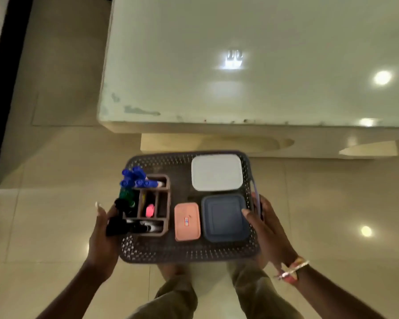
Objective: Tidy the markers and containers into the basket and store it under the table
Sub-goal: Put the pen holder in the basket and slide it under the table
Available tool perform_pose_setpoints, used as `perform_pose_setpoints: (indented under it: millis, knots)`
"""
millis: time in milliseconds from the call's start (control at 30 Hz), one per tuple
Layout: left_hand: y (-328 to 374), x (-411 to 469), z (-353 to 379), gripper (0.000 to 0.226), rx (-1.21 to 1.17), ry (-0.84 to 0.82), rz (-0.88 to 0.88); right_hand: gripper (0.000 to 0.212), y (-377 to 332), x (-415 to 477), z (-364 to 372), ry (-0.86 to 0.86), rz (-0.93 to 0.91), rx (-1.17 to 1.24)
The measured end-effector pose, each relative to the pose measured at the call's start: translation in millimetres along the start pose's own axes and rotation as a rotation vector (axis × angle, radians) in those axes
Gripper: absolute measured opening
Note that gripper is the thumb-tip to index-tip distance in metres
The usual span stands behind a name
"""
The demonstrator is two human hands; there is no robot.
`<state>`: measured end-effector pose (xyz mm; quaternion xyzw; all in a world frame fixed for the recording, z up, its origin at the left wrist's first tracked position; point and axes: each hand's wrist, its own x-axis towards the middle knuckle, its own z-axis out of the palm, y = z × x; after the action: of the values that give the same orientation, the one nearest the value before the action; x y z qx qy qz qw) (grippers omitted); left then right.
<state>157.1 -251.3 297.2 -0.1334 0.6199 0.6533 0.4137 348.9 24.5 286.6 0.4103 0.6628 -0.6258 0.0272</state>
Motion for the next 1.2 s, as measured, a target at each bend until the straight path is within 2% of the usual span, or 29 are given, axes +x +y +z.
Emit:
perform_pose_setpoints:
  millis: [233, 367, 433, 500, 600, 700, 800, 867, 967, 1100, 1200]
  knots:
    - [-44, 131, 9, 0.072, -0.001, -0.087, 0.101, 0.025, 57, 124, 10, 0.114, -0.146, -0.010]
    - [-40, 205, 31, 0.078, 0.003, -0.185, 0.180, 0.008, 66, 192, 5, 0.154, -0.211, 0.008]
    - [-34, 239, 41, 0.078, 0.004, -0.235, 0.218, 0.016, 61, 221, 2, 0.171, -0.246, 0.017]
    - [-27, 268, 50, 0.077, 0.006, -0.302, 0.261, 0.011, 58, 252, -4, 0.185, -0.274, 0.029]
    - [-20, 305, 60, 0.082, 0.027, -0.322, 0.284, 0.016, 59, 296, -15, 0.241, -0.291, -0.021]
    - [-18, 334, 63, 0.081, 0.059, -0.304, 0.309, 0.037, 60, 326, -23, 0.304, -0.290, -0.064]
    - [-17, 353, 59, 0.082, 0.119, -0.359, 0.335, 0.052, 59, 342, -23, 0.293, -0.301, -0.043]
    - [-18, 359, 57, 0.084, 0.125, -0.412, 0.329, 0.052, 61, 348, -23, 0.278, -0.281, -0.001]
    - [-19, 366, 53, 0.087, 0.125, -0.422, 0.322, 0.033, 67, 356, -22, 0.227, -0.264, 0.076]
    - [-14, 374, 53, 0.090, 0.146, -0.428, 0.318, 0.042, 73, 363, -25, 0.155, -0.225, 0.141]
    - [-10, 378, 56, 0.084, 0.117, -0.453, 0.307, 0.043, 65, 366, -29, 0.136, -0.228, 0.189]
